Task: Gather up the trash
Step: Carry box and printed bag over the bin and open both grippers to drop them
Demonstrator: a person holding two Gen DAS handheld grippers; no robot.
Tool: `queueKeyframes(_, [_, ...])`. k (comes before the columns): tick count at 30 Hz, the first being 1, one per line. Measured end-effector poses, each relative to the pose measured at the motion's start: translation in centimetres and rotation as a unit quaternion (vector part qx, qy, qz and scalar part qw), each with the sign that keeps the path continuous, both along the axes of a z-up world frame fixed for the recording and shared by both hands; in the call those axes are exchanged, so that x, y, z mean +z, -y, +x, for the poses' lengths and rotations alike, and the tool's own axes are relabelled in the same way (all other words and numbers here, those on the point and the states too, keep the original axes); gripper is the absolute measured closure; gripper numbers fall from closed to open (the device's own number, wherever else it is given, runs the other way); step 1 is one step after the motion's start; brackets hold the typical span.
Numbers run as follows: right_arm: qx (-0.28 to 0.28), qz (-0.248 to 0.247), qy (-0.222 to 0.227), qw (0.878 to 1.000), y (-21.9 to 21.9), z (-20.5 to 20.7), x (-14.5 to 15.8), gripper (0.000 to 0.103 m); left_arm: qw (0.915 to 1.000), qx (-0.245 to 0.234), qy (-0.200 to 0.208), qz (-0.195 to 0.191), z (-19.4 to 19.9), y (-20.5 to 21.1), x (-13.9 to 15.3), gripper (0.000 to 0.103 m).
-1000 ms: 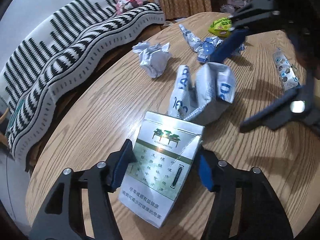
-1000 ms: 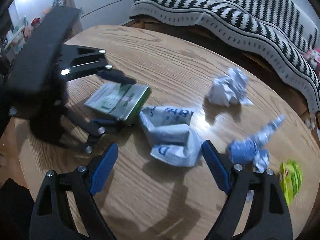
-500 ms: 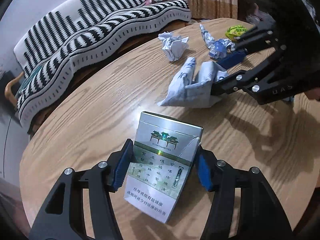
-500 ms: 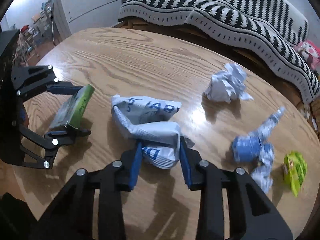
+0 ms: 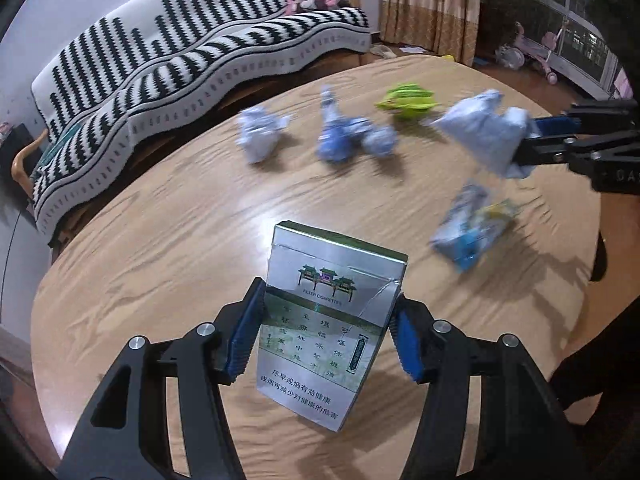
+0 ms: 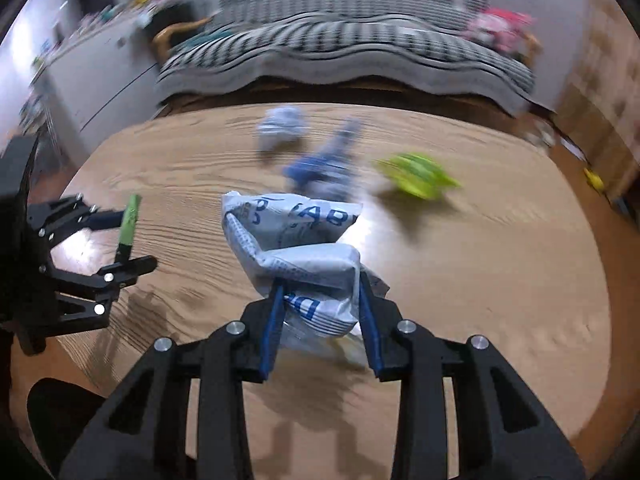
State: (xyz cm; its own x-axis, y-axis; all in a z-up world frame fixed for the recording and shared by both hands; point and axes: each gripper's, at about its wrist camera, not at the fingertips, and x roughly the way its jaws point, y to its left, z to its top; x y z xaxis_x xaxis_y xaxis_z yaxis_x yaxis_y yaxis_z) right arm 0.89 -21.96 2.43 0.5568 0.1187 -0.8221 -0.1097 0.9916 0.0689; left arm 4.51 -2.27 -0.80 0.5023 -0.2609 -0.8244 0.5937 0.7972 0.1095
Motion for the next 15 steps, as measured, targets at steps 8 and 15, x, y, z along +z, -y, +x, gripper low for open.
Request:
queueKeyframes(8, [-0.176,0.035,0.019,0.984,17.7,-10.8,-1.6,0.068,0.9969,-0.05,-0.011,-0.06,-4.6,12.3,1.2,0.046])
queueKeyframes(15, [-0.308,0.032,0.008,0.951,29.6,-20.1,-3.8,0.068,0.9874,-0.126,-0.024,-0.093,-10.5,27.3,0.9,0.046])
